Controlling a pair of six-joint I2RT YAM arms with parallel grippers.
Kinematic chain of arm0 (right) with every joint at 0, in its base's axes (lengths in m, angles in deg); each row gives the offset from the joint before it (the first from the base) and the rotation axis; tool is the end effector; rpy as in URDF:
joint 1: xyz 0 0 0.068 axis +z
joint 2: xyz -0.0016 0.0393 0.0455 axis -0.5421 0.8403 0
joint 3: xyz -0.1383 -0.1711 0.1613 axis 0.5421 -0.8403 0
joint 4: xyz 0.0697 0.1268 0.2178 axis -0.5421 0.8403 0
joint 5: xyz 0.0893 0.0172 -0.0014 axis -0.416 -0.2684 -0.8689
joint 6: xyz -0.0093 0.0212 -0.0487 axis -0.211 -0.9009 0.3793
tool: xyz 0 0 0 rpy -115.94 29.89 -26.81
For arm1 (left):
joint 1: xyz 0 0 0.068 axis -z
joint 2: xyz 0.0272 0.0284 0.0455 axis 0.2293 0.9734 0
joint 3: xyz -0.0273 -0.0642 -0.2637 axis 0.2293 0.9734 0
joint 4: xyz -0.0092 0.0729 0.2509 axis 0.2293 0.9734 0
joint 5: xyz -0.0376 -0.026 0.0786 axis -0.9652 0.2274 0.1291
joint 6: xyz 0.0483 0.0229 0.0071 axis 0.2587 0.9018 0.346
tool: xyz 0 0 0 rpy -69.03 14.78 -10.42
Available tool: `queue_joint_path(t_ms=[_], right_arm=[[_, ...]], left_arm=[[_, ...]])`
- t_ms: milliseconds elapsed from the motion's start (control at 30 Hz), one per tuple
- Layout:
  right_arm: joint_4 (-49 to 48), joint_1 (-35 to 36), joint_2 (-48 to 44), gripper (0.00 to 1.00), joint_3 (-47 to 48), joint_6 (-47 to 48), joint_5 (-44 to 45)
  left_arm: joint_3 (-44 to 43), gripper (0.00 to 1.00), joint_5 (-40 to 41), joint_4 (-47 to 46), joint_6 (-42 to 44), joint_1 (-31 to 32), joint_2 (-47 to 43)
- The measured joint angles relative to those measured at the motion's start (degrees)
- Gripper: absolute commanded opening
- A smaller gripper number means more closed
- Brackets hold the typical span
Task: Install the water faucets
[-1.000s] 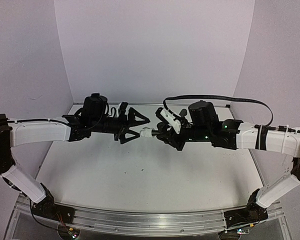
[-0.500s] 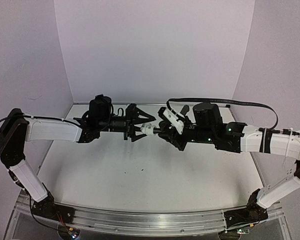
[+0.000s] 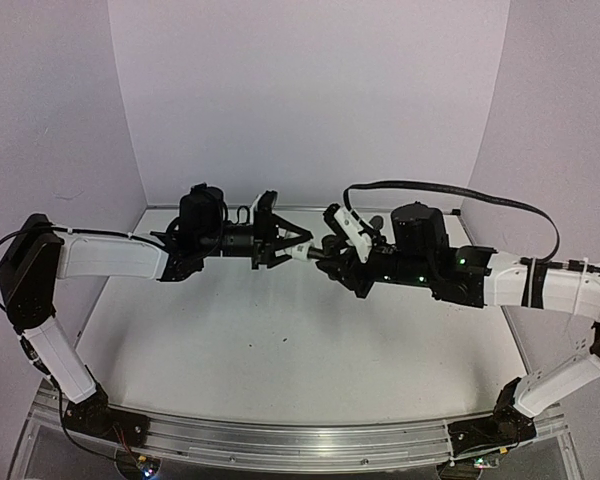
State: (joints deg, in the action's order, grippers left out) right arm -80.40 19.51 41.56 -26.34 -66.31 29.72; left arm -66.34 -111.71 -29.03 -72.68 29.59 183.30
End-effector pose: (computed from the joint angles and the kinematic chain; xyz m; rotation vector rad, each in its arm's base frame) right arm 0.1934 0.2607 0.3047 -1.1162 1.5610 0.6571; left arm 0.2640 -0.2774 0.2759 0.3039 2.0708 -1.9012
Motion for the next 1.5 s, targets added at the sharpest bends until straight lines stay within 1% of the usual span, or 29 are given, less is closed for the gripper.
queue_joint_path(t_ms=[133,233,333,433,533,567,600,633,667,767,800,867,933,1067,1167,1233,1300,1400,1500], right_arm=[[0.15,-1.26,-0.14,0.00,2.54,-7.36,-2.55],[0.63,-3.98,-0.03,0.00,5.95,-15.81,-9.15],[1.19,-7.15,1.59,0.00,10.57,-26.77,-18.70],[-0.99,-8.86,4.47,0.00,14.56,-39.08,-27.36],[-5.15,-9.85,6.63,0.00,16.11,-50.57,-32.99],[-5.98,-10.07,6.92,0.00,16.27,-52.85,-34.09],[-6.81,-10.29,7.14,0.00,16.39,-54.99,-35.08],[-7.36,-10.53,7.16,0.00,16.42,-56.44,-35.81],[-7.82,-10.79,7.16,0.00,16.43,-57.62,-36.48],[-8.63,-11.59,7.16,0.00,16.43,-59.39,-37.04],[-8.96,-11.75,7.16,0.00,16.43,-59.73,-36.65],[-8.86,-12.18,7.18,0.00,16.32,-59.15,-36.42],[-8.16,-12.35,7.39,0.00,16.19,-57.17,-36.12],[-6.34,-12.55,8.44,0.00,16.19,-50.99,-34.09],[-4.56,-13.44,9.20,0.00,16.17,-43.66,-30.72],[-3.43,-13.96,9.35,0.00,16.06,-38.43,-29.34],[-2.81,-14.59,9.60,0.00,15.93,-32.05,-29.23],[-1.79,-14.53,10.29,0.00,15.93,-23.44,-29.77],[0.40,-13.21,10.77,0.00,15.75,-14.20,-29.19]], left_arm=[[-3.42,0.24,-2.20,-0.18,10.97,-0.88,-0.16],[-6.22,0.23,-4.24,-1.12,22.75,-1.45,-1.26],[-7.09,0.19,-5.20,-2.81,37.76,-1.76,-3.84],[-7.25,0.13,-5.50,-3.90,52.96,-2.16,-6.41],[-7.39,0.11,-6.57,-4.65,69.64,-2.46,-8.08],[-7.54,0.11,-6.99,-4.81,72.62,-2.52,-8.17],[-7.66,0.19,-7.38,-5.05,75.68,-2.56,-8.22],[-7.85,0.32,-7.77,-5.27,78.65,-2.53,-8.22],[-8.00,0.48,-8.10,-5.45,81.30,-2.50,-8.22],[-7.79,0.80,-7.56,-5.52,86.49,-2.09,-8.44],[-7.32,0.86,-7.07,-5.36,87.08,-1.67,-8.60],[-5.21,0.96,-5.54,-5.34,87.76,-0.93,-9.72],[-0.99,0.99,-3.59,-5.27,87.36,-0.38,-12.53],[8.65,1.00,-0.08,-3.15,81.11,-0.24,-21.80],[13.10,1.00,2.82,-2.37,71.42,-0.20,-29.46],[14.16,1.00,5.08,-2.19,64.89,-0.13,-33.14],[14.43,1.00,8.99,-0.67,56.73,-0.04,-35.96],[14.24,1.00,14.54,3.16,43.71,-0.18,-37.50],[13.22,0.98,15.31,7.80,31.26,-1.38,-35.07]])
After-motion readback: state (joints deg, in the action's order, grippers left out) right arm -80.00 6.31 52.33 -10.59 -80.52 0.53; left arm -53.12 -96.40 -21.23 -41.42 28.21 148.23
